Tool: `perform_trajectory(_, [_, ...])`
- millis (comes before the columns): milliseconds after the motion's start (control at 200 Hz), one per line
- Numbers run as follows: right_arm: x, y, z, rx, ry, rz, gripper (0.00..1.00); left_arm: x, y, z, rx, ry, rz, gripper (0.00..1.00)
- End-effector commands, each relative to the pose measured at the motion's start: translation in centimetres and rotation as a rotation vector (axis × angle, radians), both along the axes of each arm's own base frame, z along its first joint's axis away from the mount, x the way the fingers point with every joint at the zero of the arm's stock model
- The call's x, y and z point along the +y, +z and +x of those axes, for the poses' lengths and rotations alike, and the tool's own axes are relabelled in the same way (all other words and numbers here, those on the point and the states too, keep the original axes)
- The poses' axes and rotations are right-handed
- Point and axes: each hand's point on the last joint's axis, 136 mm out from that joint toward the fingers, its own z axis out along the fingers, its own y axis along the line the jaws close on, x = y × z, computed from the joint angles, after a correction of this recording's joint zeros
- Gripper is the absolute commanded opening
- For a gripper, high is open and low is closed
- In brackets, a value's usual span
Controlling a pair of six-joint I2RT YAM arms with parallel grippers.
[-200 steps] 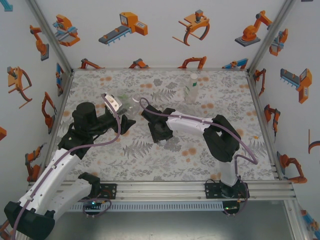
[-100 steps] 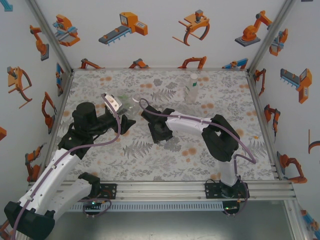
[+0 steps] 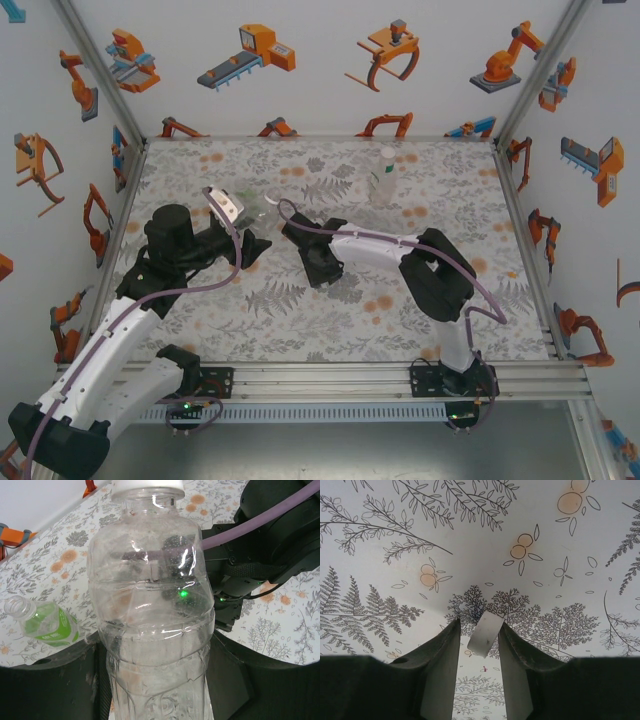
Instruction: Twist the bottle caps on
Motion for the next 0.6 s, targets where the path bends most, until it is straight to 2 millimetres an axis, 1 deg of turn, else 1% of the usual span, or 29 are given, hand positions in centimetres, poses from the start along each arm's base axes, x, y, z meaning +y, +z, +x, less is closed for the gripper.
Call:
perform_trajectory(0, [-0.1, -1.0, -0.1, 0.004, -0.005, -0.015, 0.35, -0.2, 1.2, -0.1, -0.022, -0.015, -0.028, 0.11])
perform_trajectory(185, [0.3, -1.0, 0.4, -0.004, -0.013, 0.030, 0.25, -0.2, 1.1, 0.0, -0.020, -0.014, -0.028, 0.10])
perform_trajectory(330, [0.6, -0.9, 0.8, 0.004, -0.022, 0.105, 0.23, -0.2, 0.9, 0.1, -0.019, -0.013, -0.025, 0.10])
perform_trajectory(406, [1.1, -0.6, 1.1, 0.015, -0.028, 0.181, 0.23, -0.2, 0.9, 0.2, -0.017, -0.011, -0.023, 0.10])
perform_trajectory(516, [2.0, -0.1, 1.5, 0.063, -0.053, 0.343, 0.23, -0.2, 0.8, 0.2, -0.015, -0.010, -0.020, 0.10])
perform_trajectory(596, [1.9, 0.1, 2.1, 0.092, -0.099, 0.445, 0.24, -0.3, 0.6, 0.3, -0.012, -0.009, -0.017, 0.10])
